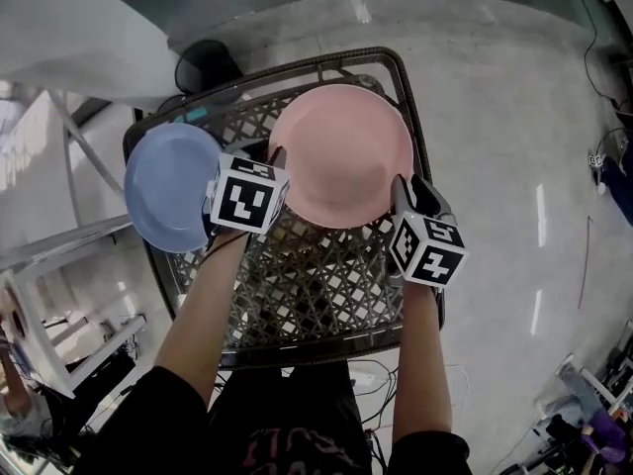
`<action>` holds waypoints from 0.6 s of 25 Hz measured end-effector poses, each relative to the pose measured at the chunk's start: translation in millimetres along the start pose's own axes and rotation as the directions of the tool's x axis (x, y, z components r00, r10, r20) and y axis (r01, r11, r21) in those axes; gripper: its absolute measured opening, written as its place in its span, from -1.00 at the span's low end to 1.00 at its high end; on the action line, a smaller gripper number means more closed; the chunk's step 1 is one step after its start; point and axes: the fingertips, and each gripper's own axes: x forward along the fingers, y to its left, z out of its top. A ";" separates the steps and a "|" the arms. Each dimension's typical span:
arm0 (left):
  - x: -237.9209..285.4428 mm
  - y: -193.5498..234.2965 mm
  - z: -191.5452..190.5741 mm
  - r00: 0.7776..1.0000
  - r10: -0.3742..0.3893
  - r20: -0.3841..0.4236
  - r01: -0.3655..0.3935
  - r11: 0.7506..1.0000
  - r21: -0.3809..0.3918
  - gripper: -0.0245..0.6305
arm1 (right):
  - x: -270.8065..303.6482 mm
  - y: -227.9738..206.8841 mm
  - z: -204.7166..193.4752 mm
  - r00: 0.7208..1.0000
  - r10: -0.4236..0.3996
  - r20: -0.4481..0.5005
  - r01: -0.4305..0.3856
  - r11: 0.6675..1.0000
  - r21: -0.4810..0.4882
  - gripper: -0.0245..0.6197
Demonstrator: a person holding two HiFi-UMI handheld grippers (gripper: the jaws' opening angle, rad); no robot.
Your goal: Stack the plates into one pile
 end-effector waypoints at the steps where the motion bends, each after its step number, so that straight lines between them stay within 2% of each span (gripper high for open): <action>1: -0.1 1.3 0.0 1.000 0.006 -0.005 -0.006 1.000 -0.004 -0.71 | 1.4 -0.2 0.0 1.000 0.001 -0.004 -0.001 1.000 -0.002 -0.53; 2: -0.3 2.6 0.1 1.000 0.010 -0.007 -0.010 1.000 -0.007 -0.76 | 2.7 -0.4 -0.5 1.000 0.003 -0.008 -0.003 1.000 -0.003 -0.55; 7: 0.6 5.4 3.8 1.000 -0.004 -0.010 0.004 1.000 -0.027 -0.75 | 6.3 0.7 1.0 1.000 0.008 -0.015 -0.008 1.000 0.001 -0.65; 15: -6.5 2.4 3.3 1.000 -0.025 0.011 0.025 0.999 -0.038 -0.75 | 0.2 1.6 0.3 1.000 0.005 -0.012 -0.005 1.000 0.004 -0.66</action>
